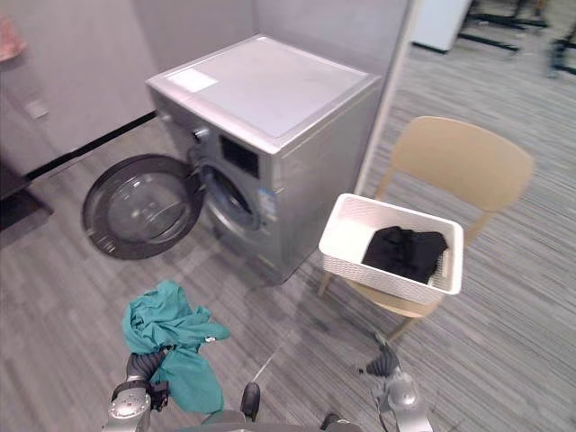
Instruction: Pick up the laundry basket with both hands and put the clothes into the washing machine.
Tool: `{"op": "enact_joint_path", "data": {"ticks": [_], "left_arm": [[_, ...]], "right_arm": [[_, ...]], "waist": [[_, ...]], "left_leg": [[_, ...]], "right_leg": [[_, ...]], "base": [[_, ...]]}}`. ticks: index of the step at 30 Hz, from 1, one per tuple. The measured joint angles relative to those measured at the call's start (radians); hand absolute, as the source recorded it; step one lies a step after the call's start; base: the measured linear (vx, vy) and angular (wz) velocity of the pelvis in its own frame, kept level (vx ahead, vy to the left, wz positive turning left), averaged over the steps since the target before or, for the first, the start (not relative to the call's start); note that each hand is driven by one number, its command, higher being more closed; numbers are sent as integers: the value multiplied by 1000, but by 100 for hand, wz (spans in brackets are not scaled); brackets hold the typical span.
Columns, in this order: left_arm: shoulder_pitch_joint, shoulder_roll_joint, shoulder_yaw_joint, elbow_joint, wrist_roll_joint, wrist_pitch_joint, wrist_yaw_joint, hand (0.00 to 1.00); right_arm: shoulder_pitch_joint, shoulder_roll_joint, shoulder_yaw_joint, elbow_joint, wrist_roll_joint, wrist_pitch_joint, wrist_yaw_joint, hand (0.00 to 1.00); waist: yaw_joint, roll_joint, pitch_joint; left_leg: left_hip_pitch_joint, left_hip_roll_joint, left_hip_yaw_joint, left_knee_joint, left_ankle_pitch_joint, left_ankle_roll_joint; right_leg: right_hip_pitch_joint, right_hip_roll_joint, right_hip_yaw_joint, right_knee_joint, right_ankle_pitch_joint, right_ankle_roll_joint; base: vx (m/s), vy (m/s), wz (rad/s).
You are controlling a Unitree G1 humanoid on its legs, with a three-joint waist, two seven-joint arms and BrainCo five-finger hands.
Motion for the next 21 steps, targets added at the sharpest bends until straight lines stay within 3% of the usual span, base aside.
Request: {"op": "enact_joint_path", "data": {"ticks": [2, 4, 7, 10, 12, 13, 14, 15, 16, 17, 19, 21], "left_arm": [[-14, -2, -2, 38, 6, 2, 0, 100], [-25, -2, -1, 55, 6, 3, 3, 100], [-25, 9, -2, 68, 6, 2, 3, 100], [-19, 10, -2, 96, 6, 3, 2, 100], [11, -2, -3, 111, 6, 9, 1, 100], [18, -2, -3, 110, 6, 12, 2, 100], [3, 2, -12, 106, 6, 23, 3, 100], [-1, 5, -12, 104, 6, 25, 4, 100], [-3, 10, -10, 95, 6, 25, 7, 100], [-2, 11, -11, 80, 5, 25, 8, 100], [-6, 12, -12, 77, 5, 24, 8, 100], [-39, 16, -14, 81, 5, 25, 8, 100]], "right_arm": [[-11, 0, -28, 54, 1, 9, -26, 0], [-45, -22, -33, 120, 3, 24, -50, 0], [-87, 3, -35, 129, 22, 37, -61, 0], [-131, 37, -40, 133, 40, 36, -63, 0], [-128, 41, -38, 121, 43, 38, -63, 0], [-117, 42, -36, 105, 43, 40, -63, 0], [-101, 44, -27, 85, 47, 40, -64, 0], [-101, 50, -24, 81, 49, 40, -64, 0], [-100, 60, -18, 59, 63, 40, -64, 0], [-86, 61, -3, 43, 81, 39, -68, 0], [-82, 62, 16, 20, 90, 38, -79, 0], [-79, 64, 17, 15, 92, 37, -81, 0]], "waist": [[-4, -2, 3], [-3, 1, 9], [-4, -25, 34], [4, -63, 59], [1, -70, 65], [-1, -75, 69], [-13, -65, 85], [-21, -57, 97], [-38, -47, 115], [-57, -54, 131], [-60, -51, 146], [-74, -52, 172]], "left_leg": [[-34, 23, 220, 35, -16, 30], [-71, 47, 415, 120, 20, 62], [-81, -1, 399, 145, 8, 51], [-101, -16, 343, 256, -101, 54], [-92, -40, 306, 318, -177, 65], [-84, -60, 285, 330, -202, 73], [-73, -68, 241, 342, -225, 83], [-65, -67, 221, 338, -231, 88], [-38, -71, 185, 314, -230, 89], [2, -81, 172, 286, -233, 84], [47, -97, 159, 248, -235, 64], [82, -107, 121, 232, -239, 57]], "right_leg": [[2, -48, -94, 25, -10, 12], [3, -106, -183, 90, -38, 46], [67, -140, -245, 67, -33, 53], [122, -176, -273, 105, -25, 68], [90, -290, -226, 338, -20, 63], [35, -347, -154, 476, 12, 13], [-69, -335, 37, 638, -8, -54], [-122, -290, 134, 686, -45, -38], [-207, -199, 266, 729, -101, -10], [-275, -137, 315, 712, -126, -6], [-370, -83, 318, 582, -125, -4], [-417, -27, 309, 344, -68, 8]], "base": [[166, 98, 138], [210, 149, 145], [181, 161, 108], [164, 126, 71], [183, 227, 45], [223, 264, 62], [197, 190, 69], [215, 122, 92], [221, 80, 88], [232, 74, 75], [253, 46, 40], [296, -18, 62]]}}
